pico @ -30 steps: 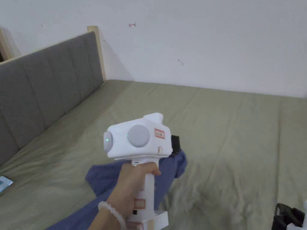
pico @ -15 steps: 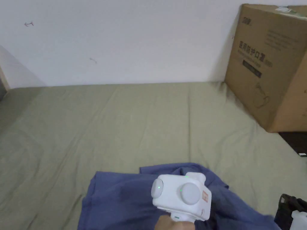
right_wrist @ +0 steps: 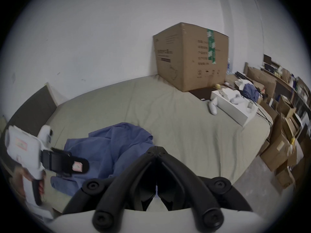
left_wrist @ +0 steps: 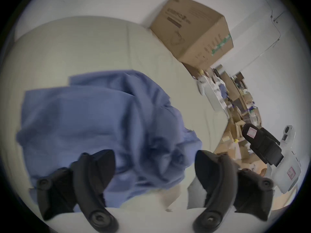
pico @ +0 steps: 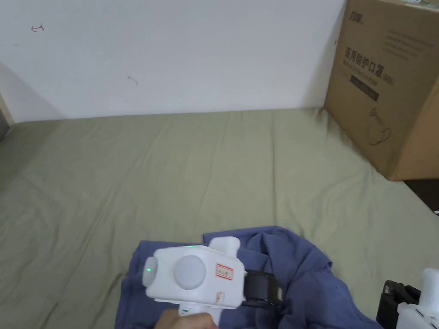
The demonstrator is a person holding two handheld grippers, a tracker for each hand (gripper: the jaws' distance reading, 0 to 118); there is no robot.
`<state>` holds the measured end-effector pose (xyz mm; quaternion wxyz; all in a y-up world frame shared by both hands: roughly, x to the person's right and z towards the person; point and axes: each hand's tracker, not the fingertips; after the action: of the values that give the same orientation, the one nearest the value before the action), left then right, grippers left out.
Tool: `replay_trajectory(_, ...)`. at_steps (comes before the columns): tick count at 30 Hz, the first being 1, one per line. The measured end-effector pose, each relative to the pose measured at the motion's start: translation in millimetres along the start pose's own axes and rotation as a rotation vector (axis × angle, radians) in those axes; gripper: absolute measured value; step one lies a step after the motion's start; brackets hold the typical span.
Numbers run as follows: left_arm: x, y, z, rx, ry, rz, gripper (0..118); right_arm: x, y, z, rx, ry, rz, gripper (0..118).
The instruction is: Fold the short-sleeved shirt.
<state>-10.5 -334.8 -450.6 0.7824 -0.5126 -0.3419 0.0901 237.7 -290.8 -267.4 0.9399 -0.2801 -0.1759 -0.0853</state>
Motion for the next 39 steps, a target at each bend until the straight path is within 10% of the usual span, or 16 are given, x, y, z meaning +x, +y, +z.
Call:
replay_trajectory(4, -50, -12, 32, 0.089, 0.254, 0.042, 3, -29, -4, -11, -0.035, 0.082, 0.015, 0)
replay_trajectory(11, -145, -51, 63, 0.049, 0.372, 0.282, 0, -72, -10, -26, -0.065, 0.152, 0.134, 0)
replay_trajectory(13, -160, -37, 64, 0.051, 0.386, 0.301, 20, -77, -10, -31, -0.073, 0.169, 0.128, 0)
replay_trajectory(16, -177, 0, 59, 0.057, 0.386, 0.308, 114, -81, -11, -39, -0.095, 0.189, 0.109, 0)
replay_trajectory(27, -214, 118, -40, -0.058, 0.470, 0.387, 114, -65, -32, -71, -0.211, 0.131, 0.103, 0)
replay_trajectory(33, -196, 99, -58, -0.021, 0.627, 0.266, 82, -43, -38, -87, -0.260, 0.082, 0.053, 0)
replay_trajectory(37, -184, 96, -51, -0.034, 0.728, 0.137, 14, -35, -29, -95, -0.272, 0.077, 0.024, 0)
replay_trajectory(39, -180, 92, -46, -0.030, 0.733, 0.135, 1, -30, -17, -101, -0.258, 0.120, -0.008, 0)
